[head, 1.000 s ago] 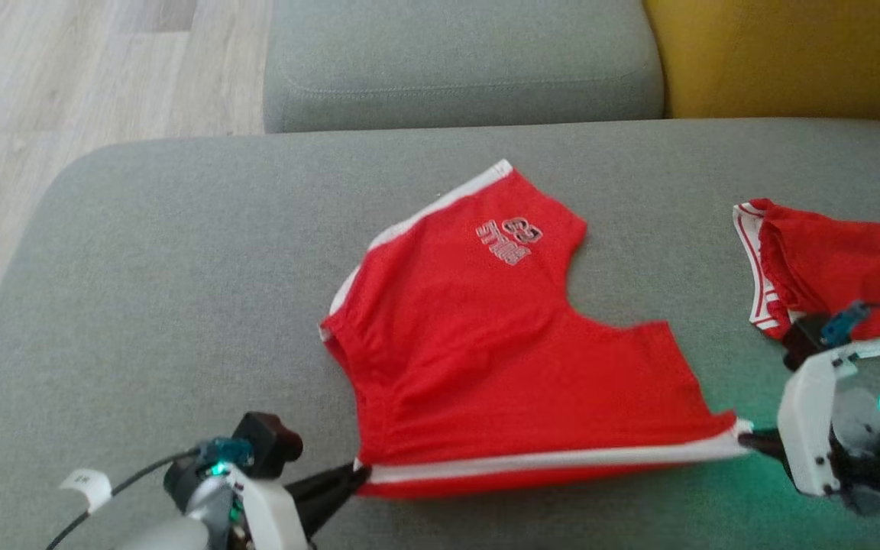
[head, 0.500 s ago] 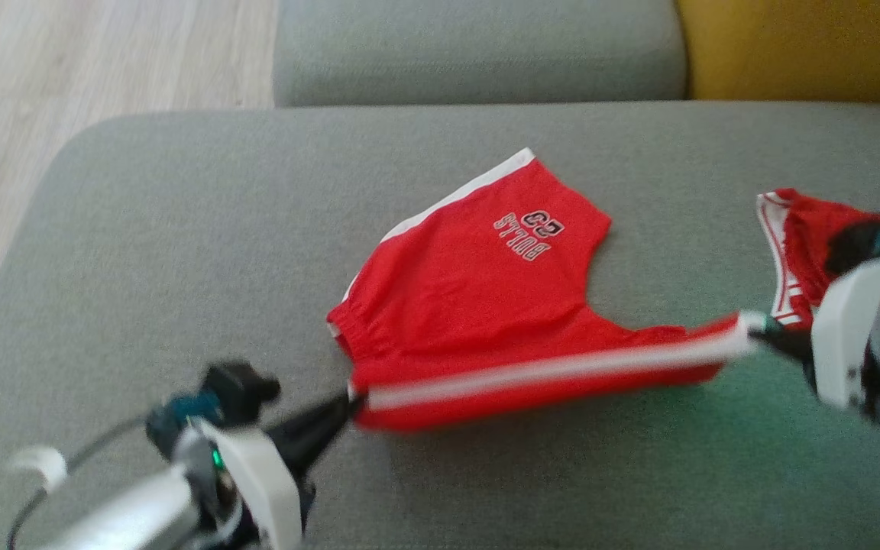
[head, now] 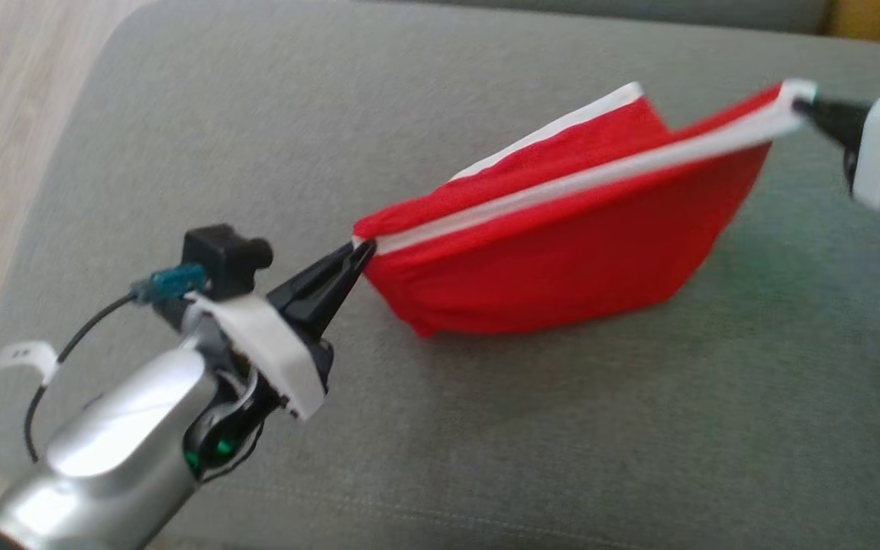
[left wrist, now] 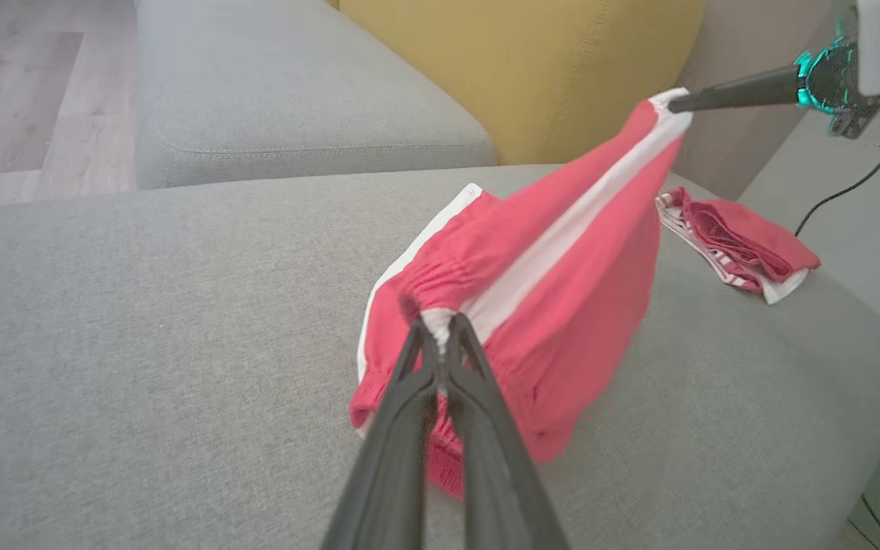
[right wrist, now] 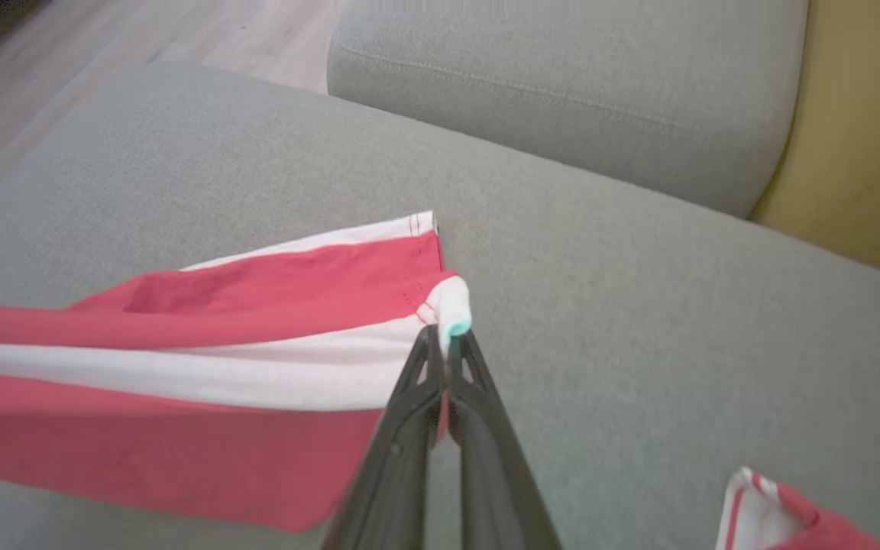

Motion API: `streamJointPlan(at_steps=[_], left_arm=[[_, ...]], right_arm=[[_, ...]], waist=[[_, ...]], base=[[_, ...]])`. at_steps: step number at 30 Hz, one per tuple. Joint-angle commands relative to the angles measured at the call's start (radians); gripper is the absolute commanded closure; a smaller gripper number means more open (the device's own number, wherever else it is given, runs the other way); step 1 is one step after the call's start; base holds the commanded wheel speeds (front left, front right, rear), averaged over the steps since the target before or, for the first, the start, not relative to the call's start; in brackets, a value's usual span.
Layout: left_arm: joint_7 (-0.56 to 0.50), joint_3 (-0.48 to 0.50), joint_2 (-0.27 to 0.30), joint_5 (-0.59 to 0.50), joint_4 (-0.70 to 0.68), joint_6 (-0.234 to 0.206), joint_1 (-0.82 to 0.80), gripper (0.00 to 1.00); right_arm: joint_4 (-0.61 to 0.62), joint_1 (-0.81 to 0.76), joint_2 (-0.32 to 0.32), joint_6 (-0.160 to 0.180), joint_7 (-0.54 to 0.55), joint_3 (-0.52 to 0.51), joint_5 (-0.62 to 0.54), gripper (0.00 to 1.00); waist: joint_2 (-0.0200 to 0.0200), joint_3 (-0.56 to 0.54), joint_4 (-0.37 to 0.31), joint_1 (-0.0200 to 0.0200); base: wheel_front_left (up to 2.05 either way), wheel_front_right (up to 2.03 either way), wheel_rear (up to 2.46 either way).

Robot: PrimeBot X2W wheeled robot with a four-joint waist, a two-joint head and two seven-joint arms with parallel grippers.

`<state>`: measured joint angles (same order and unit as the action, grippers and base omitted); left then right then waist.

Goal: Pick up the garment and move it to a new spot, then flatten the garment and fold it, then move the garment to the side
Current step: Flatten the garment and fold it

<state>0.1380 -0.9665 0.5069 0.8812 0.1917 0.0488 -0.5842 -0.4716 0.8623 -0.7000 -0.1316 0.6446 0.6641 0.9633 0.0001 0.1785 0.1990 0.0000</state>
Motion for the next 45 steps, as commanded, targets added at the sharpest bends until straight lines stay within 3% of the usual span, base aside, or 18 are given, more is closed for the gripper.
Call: streamJointPlan(at_steps=[1,11,19,20,21,22,32,37,45], left_arm=[[0.011,0.042,0.028,-0.011,-0.004,0.003,-0.057,1.0],[0.049,0.01,-0.116,-0.022,0.189,0.047,-0.152,1.0],[0.082,-0.011,-0.196,-0.033,0.302,0.069,-0.219,1.0],[0.085,-0.013,-0.202,-0.033,0.314,0.071,-0.226,1.0],[0.087,-0.013,-0.209,-0.03,0.328,0.072,-0.233,0.69],[0.09,-0.009,-0.216,-0.026,0.342,0.073,-0.238,0.02],[0.12,0.051,-0.232,-0.024,0.413,0.062,-0.247,0.0],[0.123,0.172,-0.221,-0.036,0.367,0.016,-0.217,0.0],[0.124,0.443,-0.204,-0.132,0.192,-0.053,-0.057,0.0]], right_arm=[[0.009,0.029,-0.014,0.001,-0.013,-0.015,-0.016,1.0],[-0.132,0.173,0.021,0.001,-0.08,0.087,-0.138,1.0],[-0.222,0.251,0.051,0.001,-0.146,0.142,-0.167,1.0],[-0.235,0.262,0.053,0.001,-0.162,0.146,-0.175,0.6],[-0.253,0.273,0.059,0.001,-0.179,0.142,-0.177,0.0],[-0.265,0.281,0.067,0.001,-0.197,0.143,-0.181,0.0],[-0.378,0.293,0.114,0.001,-0.349,0.156,-0.184,0.0],[-0.382,0.257,0.125,0.001,-0.473,0.139,-0.167,0.0],[-0.356,0.146,0.121,0.001,-0.737,0.162,-0.221,0.0]], waist=[[-0.0001,0.05,0.05,0.0],[-0.0001,0.147,0.139,0.0],[-0.0001,0.2,0.161,0.0],[-0.0001,0.205,0.162,0.0],[-0.0001,0.21,0.163,0.0],[-0.0001,0.214,0.163,0.0],[-0.0001,0.202,0.126,0.0],[-0.0001,0.17,0.091,0.0],[-0.0001,0.075,-0.006,0.0]], base=[[0.0,0.0,0.0],[0.0,0.0,0.0],[0.0,0.0,0.0],[0.0,0.0,0.0],[0.0,0.0,0.0],[0.0,0.0,0.0],[0.0,0.0,0.0],[0.0,0.0,0.0],[0.0,0.0,0.0]])
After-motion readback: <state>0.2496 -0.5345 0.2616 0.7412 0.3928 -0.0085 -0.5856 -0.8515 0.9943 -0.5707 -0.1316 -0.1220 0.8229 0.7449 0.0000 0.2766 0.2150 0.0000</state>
